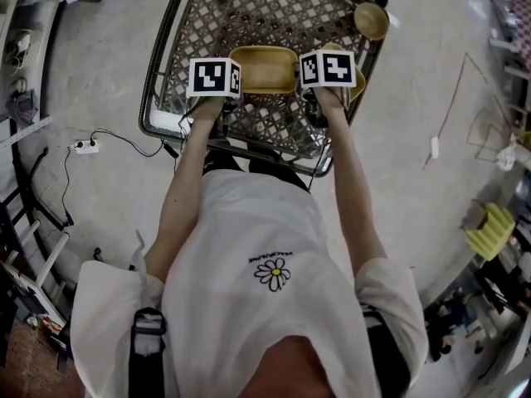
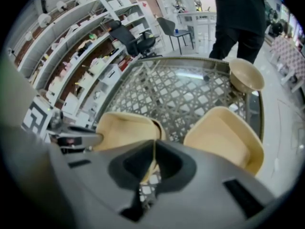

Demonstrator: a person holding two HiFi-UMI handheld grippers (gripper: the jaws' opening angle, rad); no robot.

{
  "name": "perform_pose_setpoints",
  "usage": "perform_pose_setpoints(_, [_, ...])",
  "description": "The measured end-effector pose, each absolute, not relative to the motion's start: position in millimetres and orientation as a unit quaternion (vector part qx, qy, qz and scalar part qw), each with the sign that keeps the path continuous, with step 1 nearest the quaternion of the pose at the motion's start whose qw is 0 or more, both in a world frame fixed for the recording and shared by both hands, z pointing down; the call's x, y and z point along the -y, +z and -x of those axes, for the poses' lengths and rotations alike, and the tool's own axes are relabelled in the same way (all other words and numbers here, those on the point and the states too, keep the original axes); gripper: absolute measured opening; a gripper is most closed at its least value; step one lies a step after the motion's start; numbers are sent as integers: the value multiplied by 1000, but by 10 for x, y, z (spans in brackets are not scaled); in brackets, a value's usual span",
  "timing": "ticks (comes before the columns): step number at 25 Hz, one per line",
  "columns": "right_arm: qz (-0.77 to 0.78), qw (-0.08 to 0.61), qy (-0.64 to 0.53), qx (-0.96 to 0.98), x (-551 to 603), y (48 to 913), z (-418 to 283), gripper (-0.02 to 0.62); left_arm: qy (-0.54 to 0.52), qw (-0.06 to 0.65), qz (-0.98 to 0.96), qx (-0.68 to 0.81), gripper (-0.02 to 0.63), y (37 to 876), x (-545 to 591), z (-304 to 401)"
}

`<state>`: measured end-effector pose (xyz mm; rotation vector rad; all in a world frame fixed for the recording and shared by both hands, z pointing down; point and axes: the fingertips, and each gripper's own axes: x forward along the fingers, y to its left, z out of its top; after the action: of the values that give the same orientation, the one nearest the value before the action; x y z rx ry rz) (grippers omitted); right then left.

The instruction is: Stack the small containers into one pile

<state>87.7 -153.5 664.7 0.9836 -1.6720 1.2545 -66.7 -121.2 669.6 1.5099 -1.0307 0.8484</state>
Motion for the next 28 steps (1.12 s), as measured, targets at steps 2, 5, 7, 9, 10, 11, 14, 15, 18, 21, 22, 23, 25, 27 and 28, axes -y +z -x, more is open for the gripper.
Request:
perform_pose_setpoints(2, [-387, 405, 499, 661, 1528, 6690, -874, 35, 362, 532, -632, 433, 46, 6734, 1203, 670])
perform_pose_setpoints(5, [-386, 403, 496, 665, 1527, 6738, -862, 37, 373, 518, -636, 435, 49, 6788, 1217, 680])
perform_pose_setpoints(7, [-385, 408, 490, 667, 1527, 6760, -843, 37, 379, 512, -636, 436, 51, 6811, 1228, 700])
perform_pose_setpoints(9, [-385, 416, 480, 669, 1528, 6783, -834, 37, 383, 507, -638, 434, 54, 6814, 1234, 707])
perform_pose_setpoints(10, [-387, 418, 475, 671, 1526, 6793, -837, 37, 385, 505, -640, 433, 55, 6816, 1229, 702])
perform_pose_setpoints(11, [-389, 419, 470, 672, 1523, 6800, -845, 38, 387, 503, -641, 432, 58, 6820, 1220, 690])
perform_pose_setpoints(14, [-393, 420, 459, 677, 1510, 6800, -874, 38, 380, 505, -646, 428, 86, 6822, 1197, 625])
perform_pose_setpoints(15, [-393, 421, 456, 679, 1508, 6795, -877, 38, 376, 507, -647, 426, 114, 6815, 1198, 601])
perform_pose_setpoints(18, [-399, 420, 451, 679, 1518, 6781, -876, 40, 375, 509, -647, 427, 149, 6801, 1212, 581])
perform_pose_setpoints(21, [-411, 416, 444, 679, 1571, 6730, -895, 108, 381, 499, -647, 433, 153, 6781, 1248, 616])
perform_pose_setpoints(22, [-416, 413, 440, 681, 1596, 6693, -906, 117, 382, 495, -648, 435, 153, 6766, 1263, 631])
perform_pose_setpoints(23, [-422, 407, 436, 683, 1619, 6644, -917, 117, 382, 491, -649, 438, 153, 6743, 1277, 649])
perform_pose_setpoints(25, [-437, 389, 426, 690, 1689, 6502, -934, 117, 378, 480, -654, 446, 156, 6657, 1329, 688])
perform_pose_setpoints(27, [-458, 363, 407, 701, 1809, 6273, -952, 115, 365, 461, -667, 457, 156, 6474, 1455, 708])
perform_pose_setpoints(28, [-470, 349, 395, 708, 1872, 6127, -963, 115, 354, 449, -677, 462, 155, 6340, 1537, 704])
